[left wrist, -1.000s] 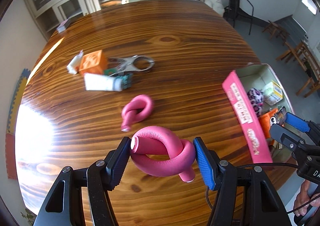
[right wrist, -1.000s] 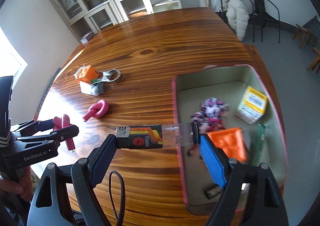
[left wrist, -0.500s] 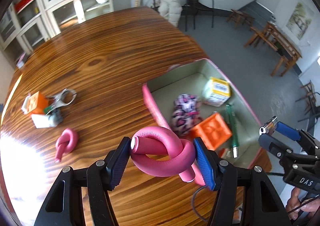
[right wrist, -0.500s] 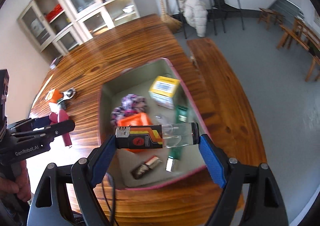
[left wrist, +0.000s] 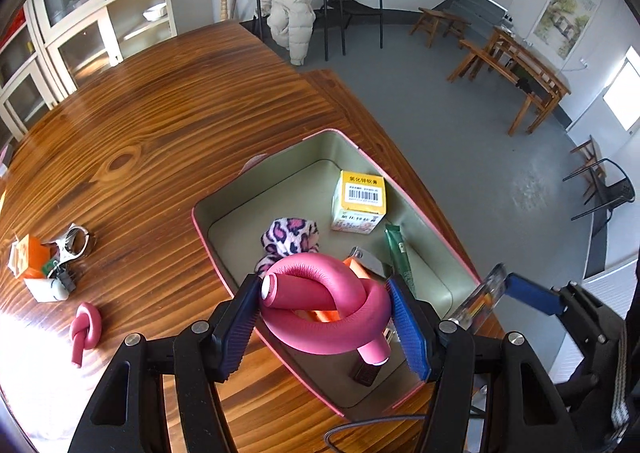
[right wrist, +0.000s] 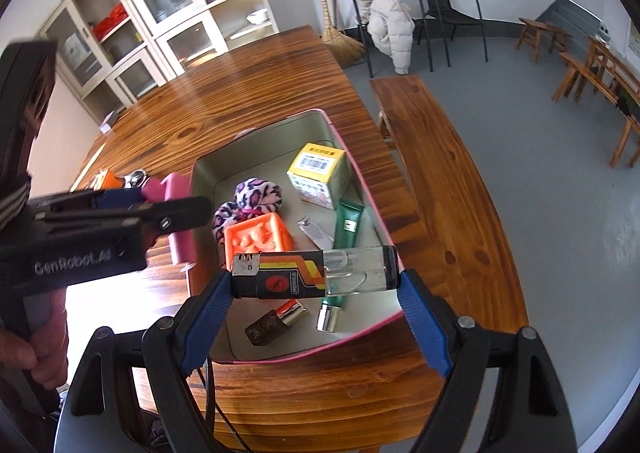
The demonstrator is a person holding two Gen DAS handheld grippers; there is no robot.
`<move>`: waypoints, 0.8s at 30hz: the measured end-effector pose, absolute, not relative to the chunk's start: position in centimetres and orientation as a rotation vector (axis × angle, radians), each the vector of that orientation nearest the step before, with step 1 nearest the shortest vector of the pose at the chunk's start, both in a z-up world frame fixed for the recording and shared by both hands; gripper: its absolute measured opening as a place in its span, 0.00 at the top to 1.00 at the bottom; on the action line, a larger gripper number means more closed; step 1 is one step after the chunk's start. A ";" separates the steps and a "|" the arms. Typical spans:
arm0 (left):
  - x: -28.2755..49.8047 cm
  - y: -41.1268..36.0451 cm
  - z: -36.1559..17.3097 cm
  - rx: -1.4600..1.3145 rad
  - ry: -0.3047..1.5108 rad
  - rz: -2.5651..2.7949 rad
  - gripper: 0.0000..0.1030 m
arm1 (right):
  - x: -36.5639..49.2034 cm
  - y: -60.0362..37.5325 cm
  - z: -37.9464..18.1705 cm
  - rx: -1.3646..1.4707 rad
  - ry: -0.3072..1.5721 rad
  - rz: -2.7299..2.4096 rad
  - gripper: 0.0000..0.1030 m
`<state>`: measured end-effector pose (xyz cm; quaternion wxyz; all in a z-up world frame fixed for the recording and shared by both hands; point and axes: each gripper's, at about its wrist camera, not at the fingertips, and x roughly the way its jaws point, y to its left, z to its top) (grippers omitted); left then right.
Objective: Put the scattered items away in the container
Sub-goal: 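Carry the pink roller and lighter over the pink tin and release both, then withdraw both open tools from the tin toward the remaining items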
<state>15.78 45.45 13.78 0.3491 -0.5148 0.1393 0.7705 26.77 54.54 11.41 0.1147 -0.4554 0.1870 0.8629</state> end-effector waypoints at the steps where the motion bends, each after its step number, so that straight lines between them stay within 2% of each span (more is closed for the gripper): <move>1: 15.6 45.6 13.7 -1.344 0.358 1.989 0.36 | 26.6 54.4 11.4 -1.342 0.545 2.534 0.16; 3: 15.4 45.6 13.5 -1.372 0.351 1.981 0.19 | 26.3 54.3 11.2 -1.351 0.542 2.531 0.16; 8: 14.8 44.4 13.3 -1.401 0.313 1.996 0.18 | 26.2 54.6 10.5 -1.370 0.597 2.494 0.11; 24: 12.9 37.1 12.3 -1.495 0.254 2.083 0.18 | 24.4 52.0 10.5 -1.395 0.621 2.507 0.11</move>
